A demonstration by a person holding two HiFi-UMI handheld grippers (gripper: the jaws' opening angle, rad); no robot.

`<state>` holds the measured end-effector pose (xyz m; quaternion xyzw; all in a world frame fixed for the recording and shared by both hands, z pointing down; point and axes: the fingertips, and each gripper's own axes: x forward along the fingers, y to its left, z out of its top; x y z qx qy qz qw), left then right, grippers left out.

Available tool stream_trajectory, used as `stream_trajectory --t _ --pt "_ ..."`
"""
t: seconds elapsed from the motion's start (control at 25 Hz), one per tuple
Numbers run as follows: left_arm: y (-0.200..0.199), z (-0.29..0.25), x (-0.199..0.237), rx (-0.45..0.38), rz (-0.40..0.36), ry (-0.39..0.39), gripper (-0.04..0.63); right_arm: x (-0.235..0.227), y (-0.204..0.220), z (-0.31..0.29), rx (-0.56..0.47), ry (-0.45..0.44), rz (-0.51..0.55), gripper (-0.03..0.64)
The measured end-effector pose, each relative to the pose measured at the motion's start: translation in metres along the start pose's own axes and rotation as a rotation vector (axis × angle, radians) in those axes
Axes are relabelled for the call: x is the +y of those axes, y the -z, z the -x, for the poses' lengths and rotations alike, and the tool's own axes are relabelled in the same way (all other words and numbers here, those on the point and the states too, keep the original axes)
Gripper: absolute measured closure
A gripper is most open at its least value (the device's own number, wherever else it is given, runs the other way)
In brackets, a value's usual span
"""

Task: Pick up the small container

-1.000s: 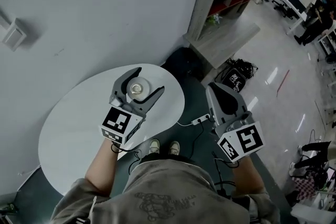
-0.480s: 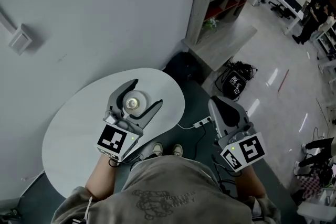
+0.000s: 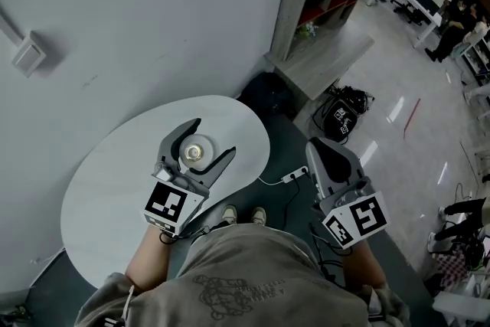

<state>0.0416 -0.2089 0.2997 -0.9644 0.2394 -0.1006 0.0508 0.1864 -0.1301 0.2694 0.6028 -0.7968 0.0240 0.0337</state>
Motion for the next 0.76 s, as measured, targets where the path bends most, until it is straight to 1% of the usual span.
stream_trajectory --t 0.6,0.76 --pt "-0.0021 0.0029 -0.0004 0.002 -0.018 0.005 0.247 0.0103 0.0006 0.0003 0.012 -0.019 0.009 0.584" --pt "-0.0020 0.0018 0.0007 0.008 -0.009 0.008 0.247 0.0108 0.0007 -0.0019 0.015 -0.022 0.013 0.584"
